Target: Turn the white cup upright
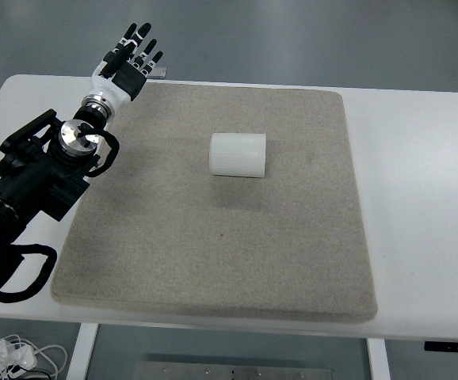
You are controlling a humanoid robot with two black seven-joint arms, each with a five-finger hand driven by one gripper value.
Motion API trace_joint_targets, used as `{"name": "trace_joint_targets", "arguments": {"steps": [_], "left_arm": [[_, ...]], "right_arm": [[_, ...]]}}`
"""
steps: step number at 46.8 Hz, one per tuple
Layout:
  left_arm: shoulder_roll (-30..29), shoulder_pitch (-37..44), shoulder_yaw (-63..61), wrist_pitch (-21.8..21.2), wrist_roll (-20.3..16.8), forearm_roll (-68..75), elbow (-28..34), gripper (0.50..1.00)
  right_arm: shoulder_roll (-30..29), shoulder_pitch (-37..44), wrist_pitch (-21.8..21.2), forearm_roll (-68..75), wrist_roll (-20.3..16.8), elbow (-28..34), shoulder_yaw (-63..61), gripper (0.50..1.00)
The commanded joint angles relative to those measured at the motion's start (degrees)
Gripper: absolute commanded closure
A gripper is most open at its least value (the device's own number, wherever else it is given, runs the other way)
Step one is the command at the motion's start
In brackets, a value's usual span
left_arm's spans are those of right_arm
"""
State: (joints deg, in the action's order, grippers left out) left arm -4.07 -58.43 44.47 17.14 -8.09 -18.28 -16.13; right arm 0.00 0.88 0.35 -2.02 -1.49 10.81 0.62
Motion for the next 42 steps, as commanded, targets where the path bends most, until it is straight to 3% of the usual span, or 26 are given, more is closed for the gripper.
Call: {"name": "trace_joint_targets", "arguments": {"steps": [1, 42], "left_arm": [[0.0, 0.0, 0.1, 0.0, 0.0, -0.1, 0.0, 0.504], [-0.5, -1.3, -0.4, 1.0, 0.1, 0.6, 0.1, 0.504]], "right_arm": [[0.0, 0.0, 0.0, 0.0, 0.0, 0.0, 0.0, 0.548], [0.0, 0.0, 0.0, 0.0, 0.0, 0.0, 0.0, 0.548]]}}
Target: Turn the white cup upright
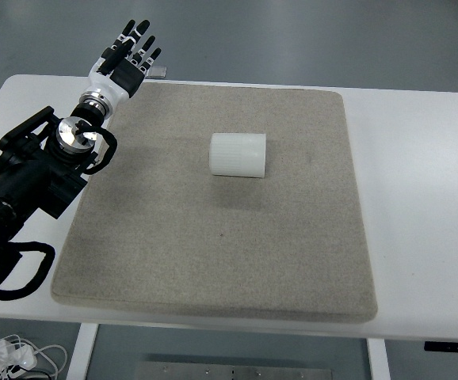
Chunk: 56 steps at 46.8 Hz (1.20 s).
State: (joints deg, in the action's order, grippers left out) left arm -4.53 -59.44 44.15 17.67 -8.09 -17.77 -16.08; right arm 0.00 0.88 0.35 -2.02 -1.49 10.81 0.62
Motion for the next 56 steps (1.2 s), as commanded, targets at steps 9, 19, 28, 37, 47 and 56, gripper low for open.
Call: {"name": "trace_joint_targets", "arguments": {"steps": [9, 19, 28, 37, 47, 56], "left_arm": [[-0.1, -2.0, -4.0, 3.0, 0.1, 6.3, 0.0, 0.504], [0.0, -3.2, -4.2, 3.2, 0.0, 17.5, -0.1, 0.504], [-0.3, -3.2, -4.7, 4.7, 0.3, 28.8, -4.4, 0.504], [-4.0, -3.9, -6.6, 5.0, 0.3, 40.4, -10.3, 0.506], [-11.0, -7.1, -15.9, 6.4, 0.3, 50.9, -19.2, 0.506], [-13.6, -10.5, -21.6, 6.1, 0.4, 60.7, -24.7, 0.508]], "right_arm": [[0.0, 0.0, 0.0, 0.0, 0.0, 0.0, 0.0, 0.548], [0.0, 0.0, 0.0, 0.0, 0.0, 0.0, 0.0, 0.548], [0.0, 0.0, 0.0, 0.0, 0.0, 0.0, 0.0, 0.548], [0.0, 0.0, 0.0, 0.0, 0.0, 0.0, 0.0, 0.548], [0.0, 0.0, 0.0, 0.0, 0.0, 0.0, 0.0, 0.548], [0.0, 0.0, 0.0, 0.0, 0.0, 0.0, 0.0, 0.548]]}}
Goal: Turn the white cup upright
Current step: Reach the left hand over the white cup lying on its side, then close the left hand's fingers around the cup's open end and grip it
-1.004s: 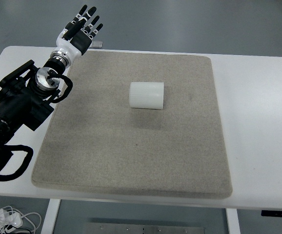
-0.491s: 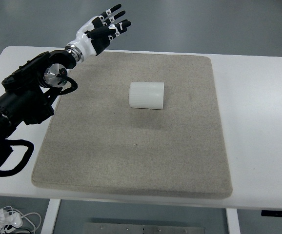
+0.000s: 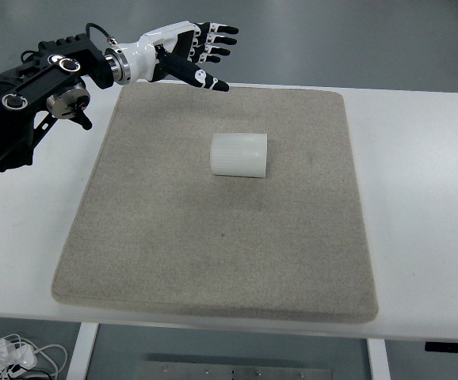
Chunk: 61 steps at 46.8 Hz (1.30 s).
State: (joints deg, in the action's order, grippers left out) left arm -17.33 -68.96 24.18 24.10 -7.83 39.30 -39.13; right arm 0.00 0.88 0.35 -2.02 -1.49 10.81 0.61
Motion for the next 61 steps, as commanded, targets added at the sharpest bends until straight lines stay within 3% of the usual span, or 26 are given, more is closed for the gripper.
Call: {"name": "trace_joint_targets", "arguments": {"steps": [1, 12, 34, 49, 61], "left_arm": [[-1.1, -1.3, -2.0, -0.5, 0.1, 4.8, -2.3, 0.508], [-3.6, -3.5, -6.6, -0.6, 1.4, 15.3, -8.8, 0.519], [-3.1, -8.6, -16.5, 0.1, 5.5, 19.1, -13.3, 0.523], [-0.4, -8.5, -17.9, -0.2, 7.7, 20.3, -12.0, 0.523], [5.3, -7.7, -18.4, -0.8, 8.0, 20.6, -5.7, 0.531]], "right_arm": [[0.0, 0.0, 0.0, 0.0, 0.0, 0.0, 0.0, 0.548], [0.0, 0.0, 0.1, 0.0, 0.0, 0.0, 0.0, 0.548], [0.0, 0.0, 0.0, 0.0, 0.0, 0.0, 0.0, 0.548], [0.0, 0.0, 0.0, 0.0, 0.0, 0.0, 0.0, 0.548], [0.0, 0.0, 0.0, 0.0, 0.0, 0.0, 0.0, 0.548]]}}
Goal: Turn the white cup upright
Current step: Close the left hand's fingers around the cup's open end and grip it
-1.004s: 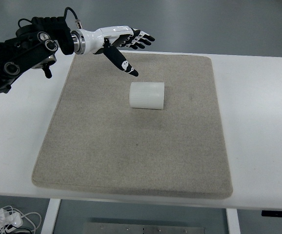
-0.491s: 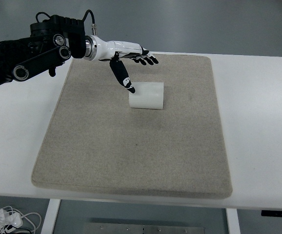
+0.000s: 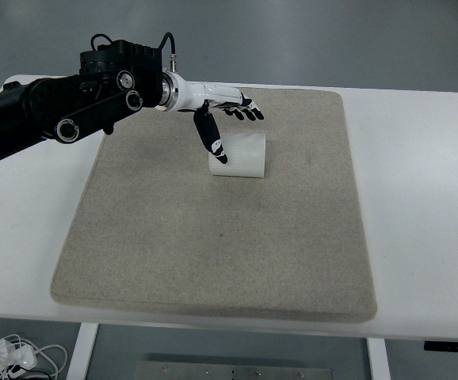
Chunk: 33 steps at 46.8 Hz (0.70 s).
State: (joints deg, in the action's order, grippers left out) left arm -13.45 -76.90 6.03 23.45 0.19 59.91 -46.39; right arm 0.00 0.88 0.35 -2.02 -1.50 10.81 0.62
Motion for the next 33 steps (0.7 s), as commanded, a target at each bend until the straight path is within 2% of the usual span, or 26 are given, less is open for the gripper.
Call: {"name": "trace_joint_targets", "arguments": {"steps": [1, 15, 33], "left_arm": [[1.8, 0.3, -0.2, -0.2, 0.0, -0.1, 2.0, 0.531], [4.8, 1.0, -0.2, -0.2, -0.1, -0.1, 5.9, 0.534], [7.1, 1.7, -1.9, -0.3, -0.2, -0.1, 7.1, 0.536]], "right_arm": [[0.0, 0.0, 0.0, 0.0, 0.0, 0.0, 0.0, 0.548], [0.0, 0.0, 0.0, 0.0, 0.0, 0.0, 0.0, 0.548], [0.0, 0.0, 0.0, 0.0, 0.0, 0.0, 0.0, 0.548]]}}
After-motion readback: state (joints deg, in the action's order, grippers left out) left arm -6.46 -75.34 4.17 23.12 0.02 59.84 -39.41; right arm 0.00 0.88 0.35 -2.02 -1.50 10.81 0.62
